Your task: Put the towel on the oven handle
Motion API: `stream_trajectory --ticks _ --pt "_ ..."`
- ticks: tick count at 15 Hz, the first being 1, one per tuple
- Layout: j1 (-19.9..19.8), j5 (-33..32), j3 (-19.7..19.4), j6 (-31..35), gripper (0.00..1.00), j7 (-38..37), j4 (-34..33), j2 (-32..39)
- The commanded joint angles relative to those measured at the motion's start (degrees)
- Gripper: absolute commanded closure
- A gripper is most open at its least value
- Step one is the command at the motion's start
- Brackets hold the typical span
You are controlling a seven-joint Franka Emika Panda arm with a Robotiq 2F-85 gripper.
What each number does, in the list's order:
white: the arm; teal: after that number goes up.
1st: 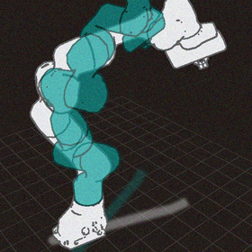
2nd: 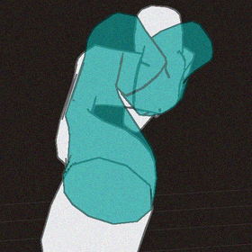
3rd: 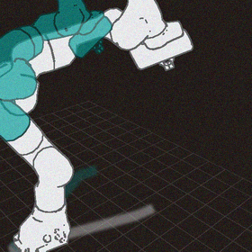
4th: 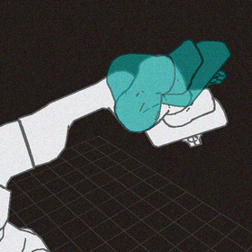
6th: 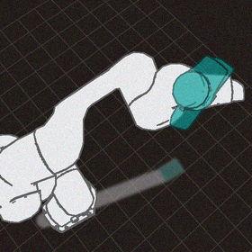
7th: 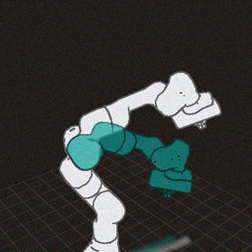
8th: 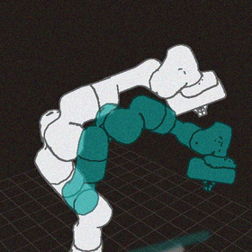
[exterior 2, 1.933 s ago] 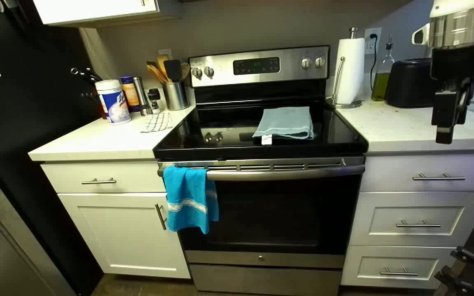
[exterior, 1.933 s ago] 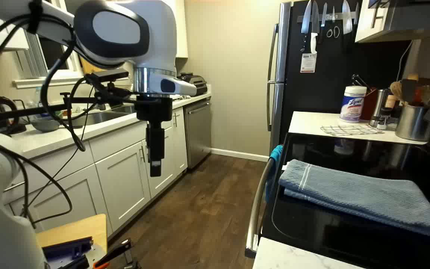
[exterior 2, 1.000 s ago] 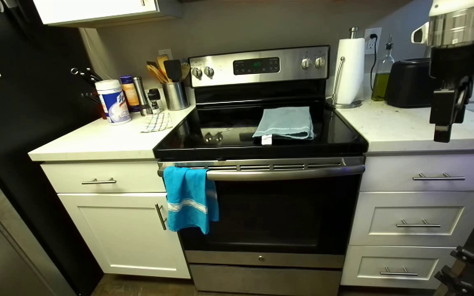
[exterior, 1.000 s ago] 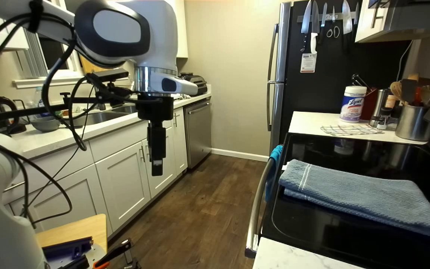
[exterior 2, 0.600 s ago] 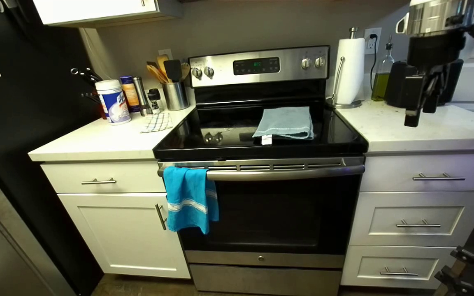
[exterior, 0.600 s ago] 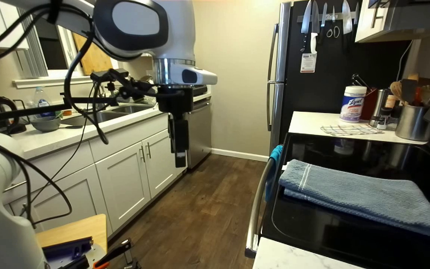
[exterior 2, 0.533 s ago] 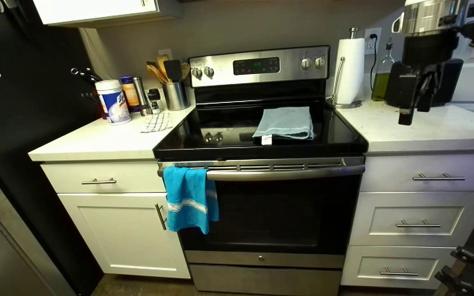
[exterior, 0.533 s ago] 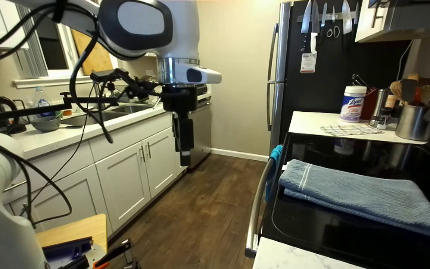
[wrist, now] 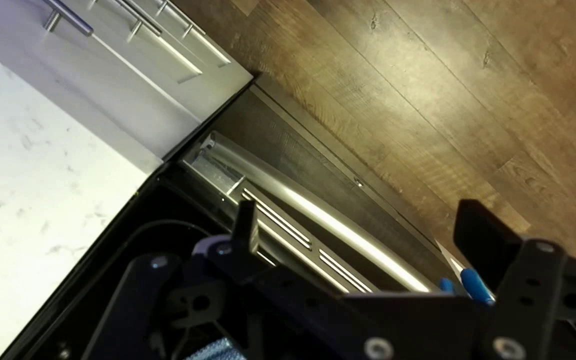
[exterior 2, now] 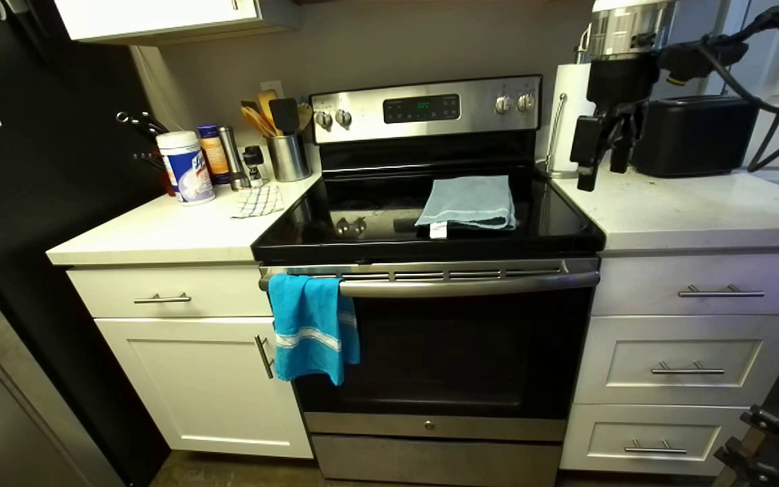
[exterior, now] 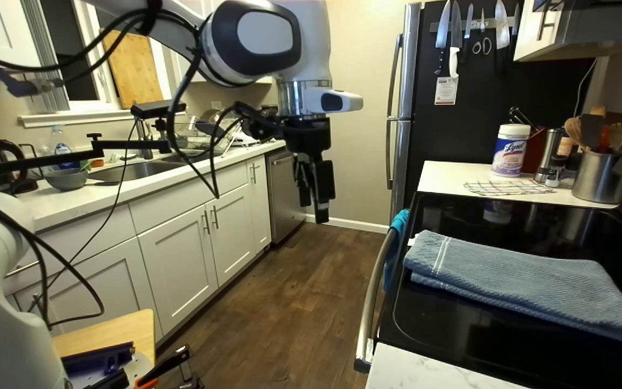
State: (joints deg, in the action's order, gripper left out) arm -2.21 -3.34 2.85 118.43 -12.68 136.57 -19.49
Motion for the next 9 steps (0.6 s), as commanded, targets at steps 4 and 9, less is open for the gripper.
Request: stream_trajectory --ticks 4,9 --pt "-1.05 -18.30 4.39 0.41 0.00 -9.40 -4.26 5.99" --pt "-0.08 -37.39 6.18 -0.50 0.00 -15.73 -3.56 8.13"
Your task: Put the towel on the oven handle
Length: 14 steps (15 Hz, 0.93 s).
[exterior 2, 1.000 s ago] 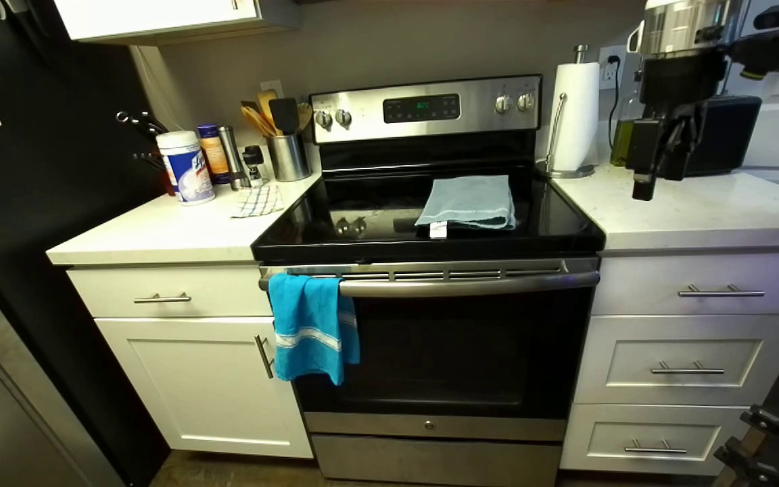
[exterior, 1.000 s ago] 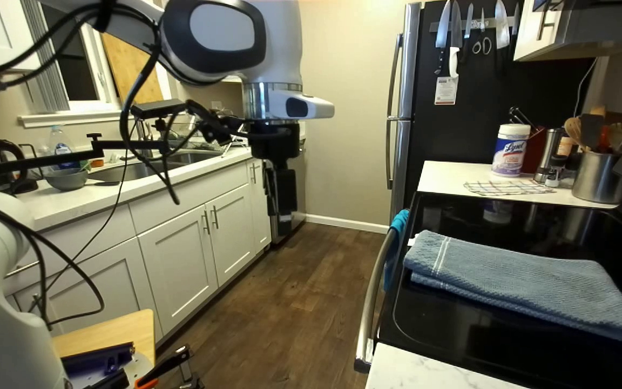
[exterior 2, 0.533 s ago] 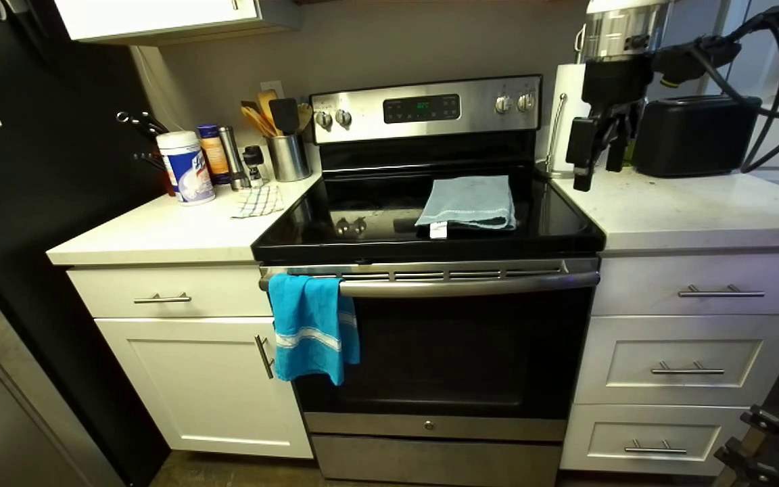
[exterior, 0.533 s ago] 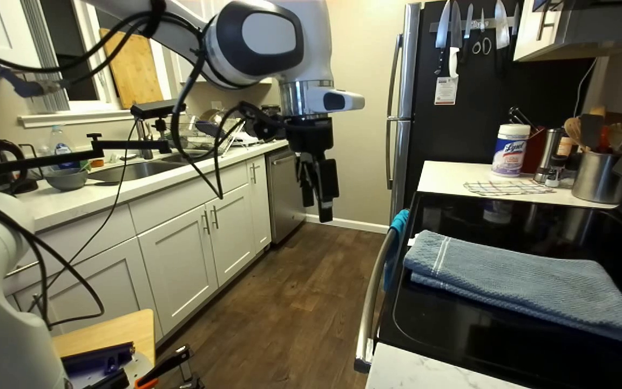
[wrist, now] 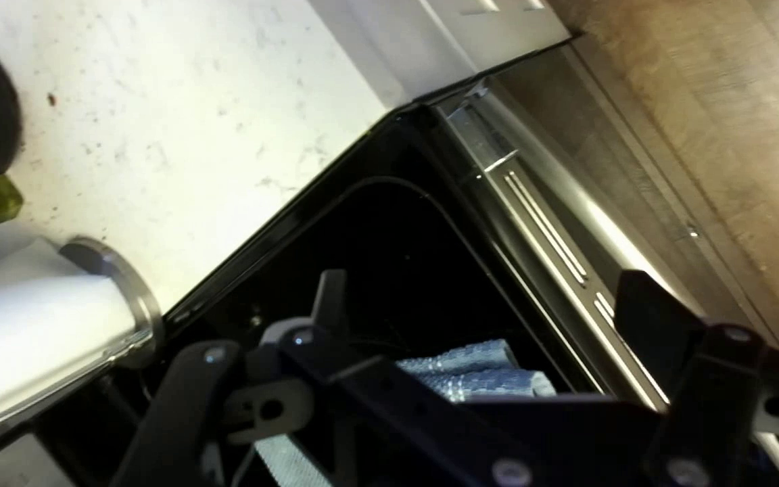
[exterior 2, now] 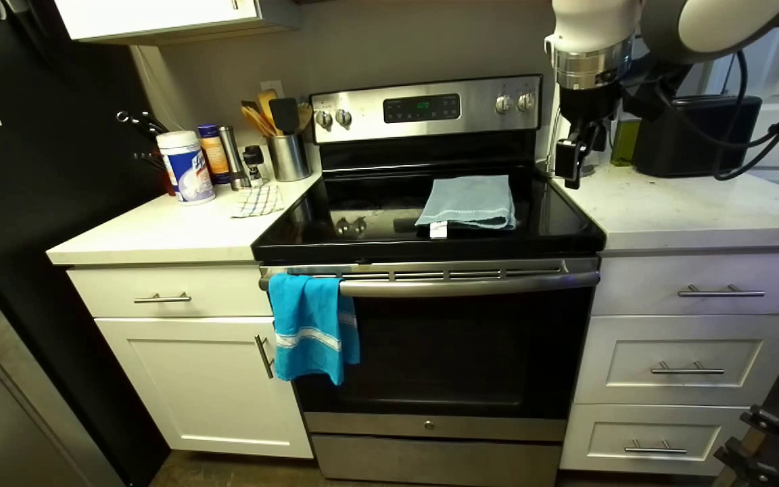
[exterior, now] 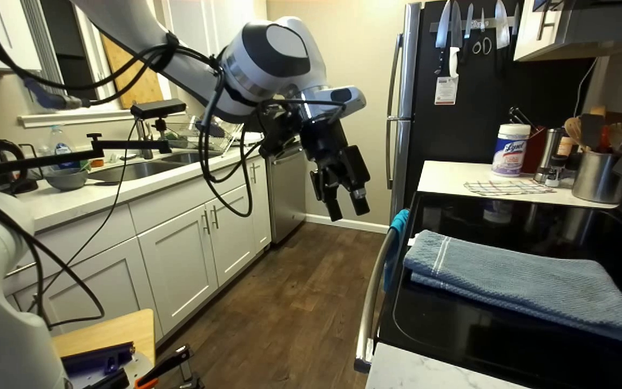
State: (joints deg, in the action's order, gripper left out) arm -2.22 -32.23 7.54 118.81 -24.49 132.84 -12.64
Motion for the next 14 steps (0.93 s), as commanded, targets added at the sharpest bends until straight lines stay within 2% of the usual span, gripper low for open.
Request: stream_trajectory --ticks 1,5,8,10,11,14 --pt "0.36 -11.75 1.60 -0.93 0.00 -5.00 0.32 1.75" --pt "2.21 -26.75 2.37 -2.21 0.00 -11.16 1.75 2.81" --pt "4.03 -35.23 2.30 -4.43 0.00 -15.31 2.33 3.61" --pt "5.12 -37.71 1.82 -5.80 0.00 -16.16 2.55 4.09" --pt "5.50 -34.81 0.84 -4.61 0.00 -14.10 1.64 4.05" --pt "5.96 -35.90 0.88 -5.33 0.00 -14.39 1.68 4.32"
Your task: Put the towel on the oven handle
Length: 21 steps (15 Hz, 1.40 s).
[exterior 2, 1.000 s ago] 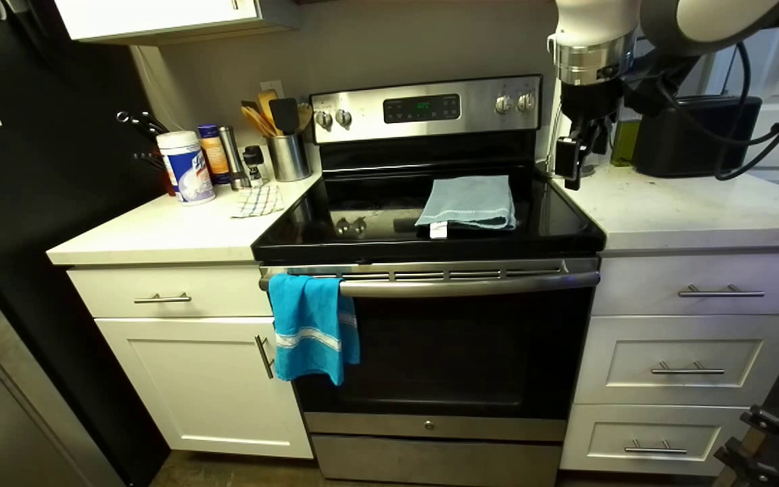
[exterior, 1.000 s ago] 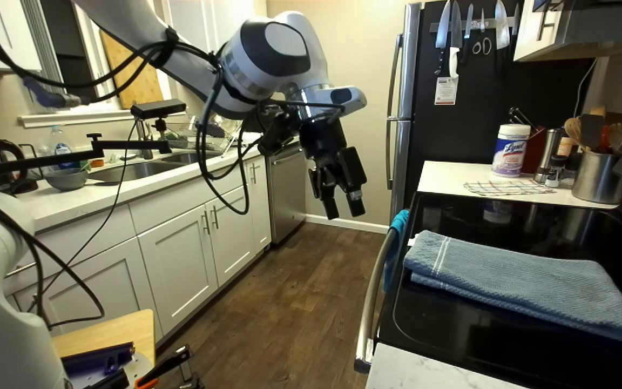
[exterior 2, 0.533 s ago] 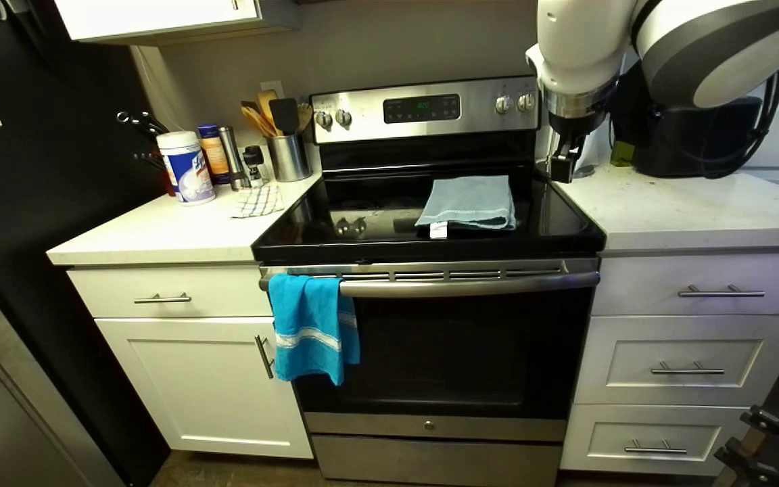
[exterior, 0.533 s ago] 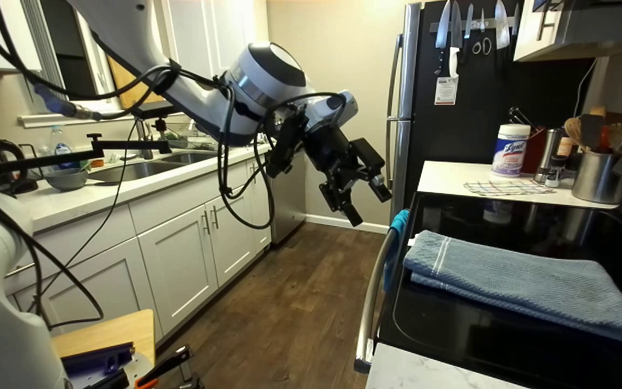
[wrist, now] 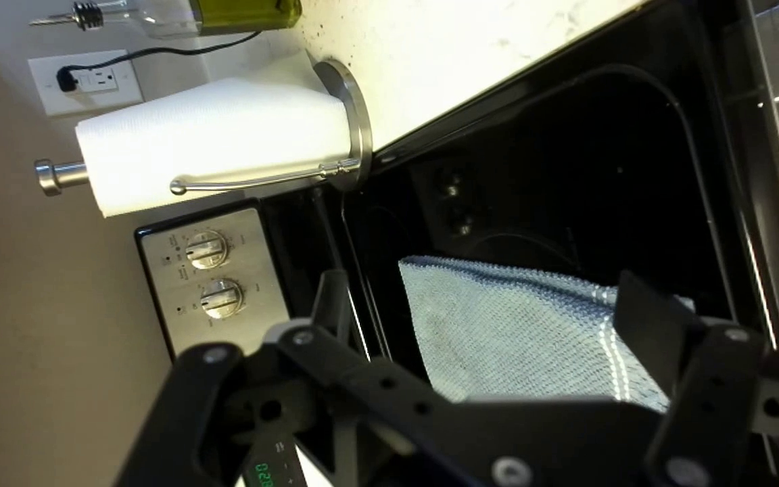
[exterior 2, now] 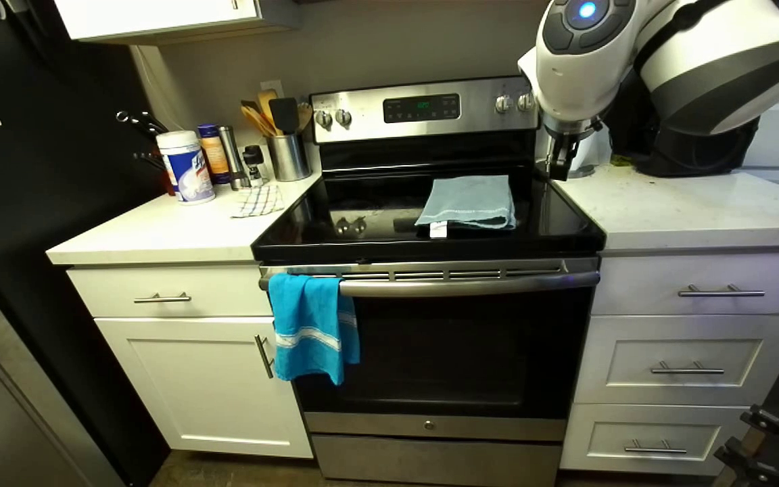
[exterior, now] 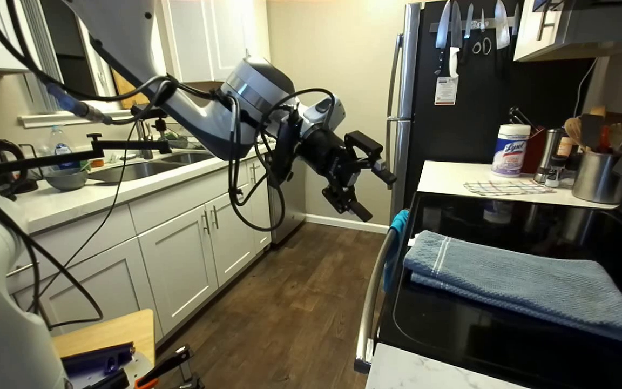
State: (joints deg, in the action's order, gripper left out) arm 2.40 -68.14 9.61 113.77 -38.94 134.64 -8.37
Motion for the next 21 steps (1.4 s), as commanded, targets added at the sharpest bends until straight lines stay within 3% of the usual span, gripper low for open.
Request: stream_trajectory --ticks 1,6,9,15,21 --pt "1.34 -0.01 -1.21 -0.31 0.00 0.05 -0.11 0.04" --pt "1.33 -0.01 -1.24 -0.32 0.00 0.05 -0.11 0.04" --pt "1.63 -3.41 -1.01 -0.37 0.00 -2.91 -1.21 1.01" --pt "2.82 -14.69 -1.43 2.39 0.00 -3.74 -9.83 9.76" --pt "3.21 -16.61 -1.39 8.93 0.00 -1.26 -17.47 18.85"
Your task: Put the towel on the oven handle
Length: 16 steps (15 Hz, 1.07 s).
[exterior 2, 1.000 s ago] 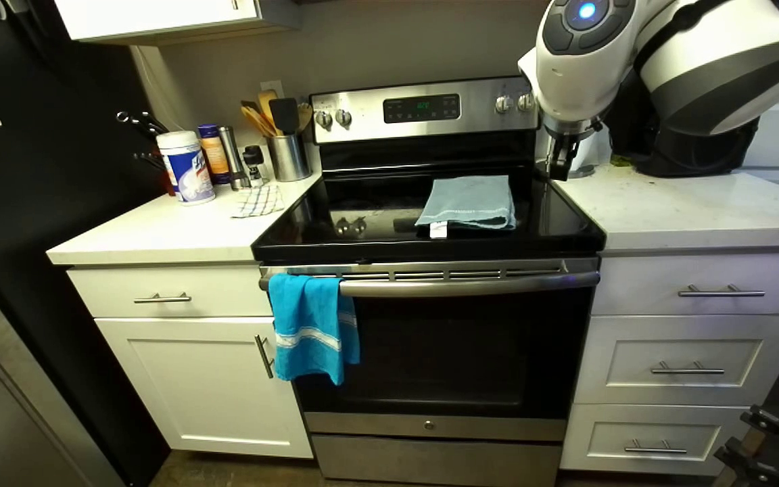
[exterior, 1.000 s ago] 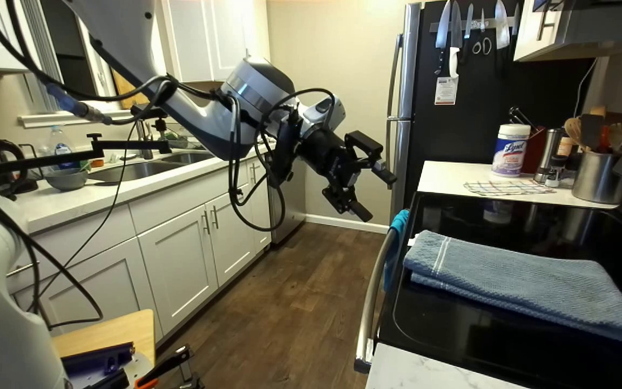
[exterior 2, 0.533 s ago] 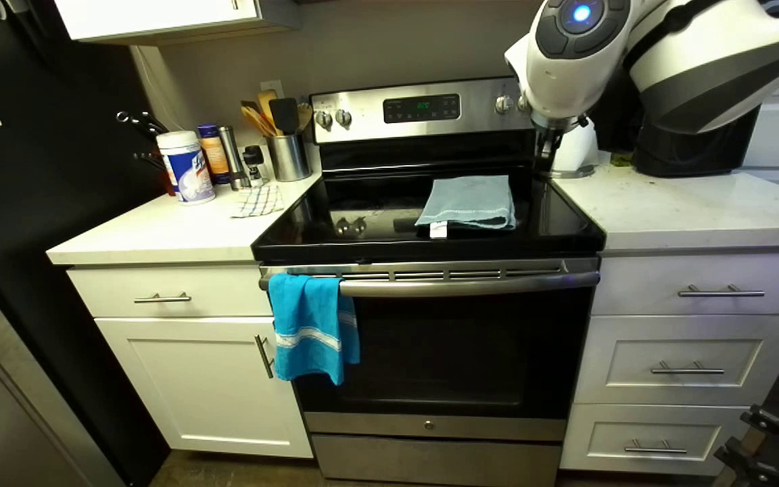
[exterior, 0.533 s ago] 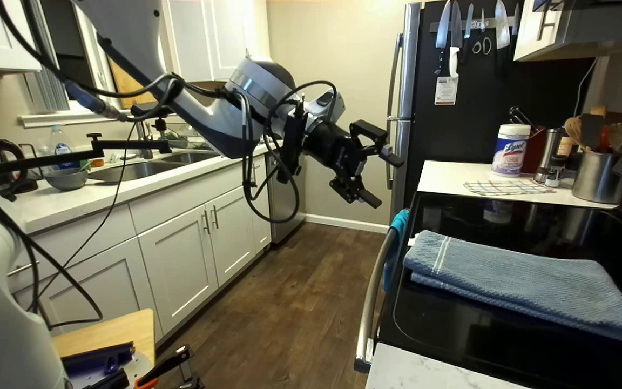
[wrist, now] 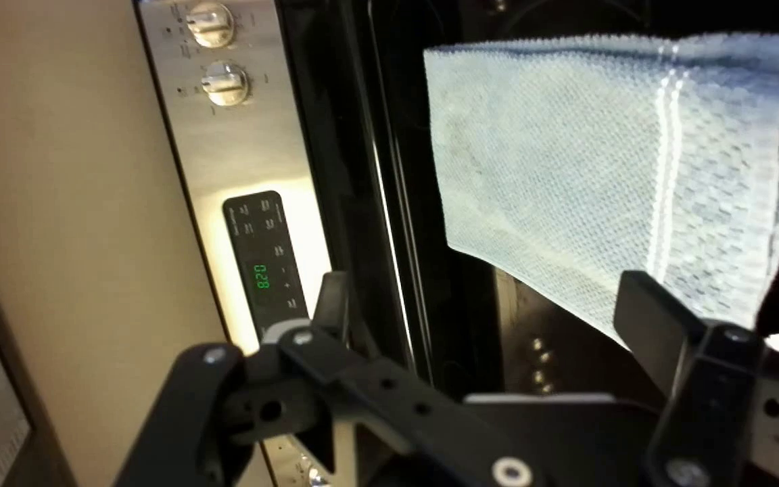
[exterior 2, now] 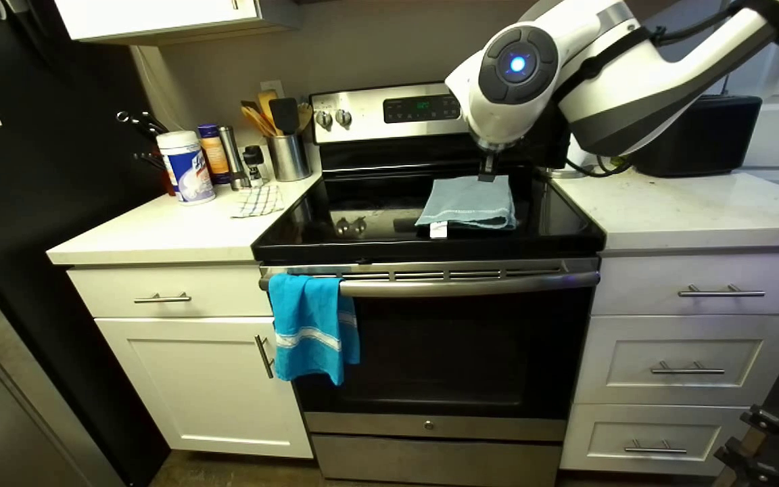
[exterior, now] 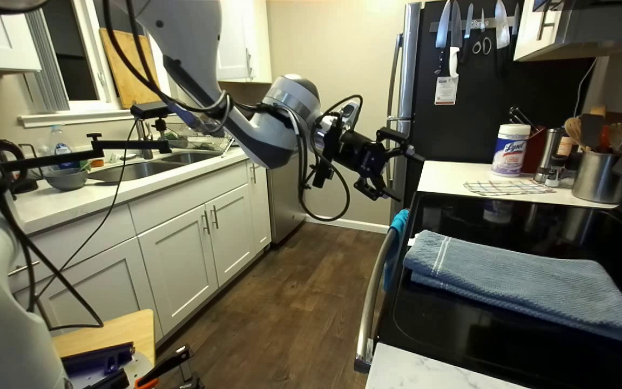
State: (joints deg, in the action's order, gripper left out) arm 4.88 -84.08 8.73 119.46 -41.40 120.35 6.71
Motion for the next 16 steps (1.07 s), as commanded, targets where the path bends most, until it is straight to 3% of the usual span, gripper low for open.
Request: stream_trajectory --ticks 1,16 --pt "0.83 -0.37 -0.44 4.23 0.00 1.48 -3.85 4.76" --pt "2.10 -4.26 -2.09 3.23 0.00 0.28 -7.81 14.70"
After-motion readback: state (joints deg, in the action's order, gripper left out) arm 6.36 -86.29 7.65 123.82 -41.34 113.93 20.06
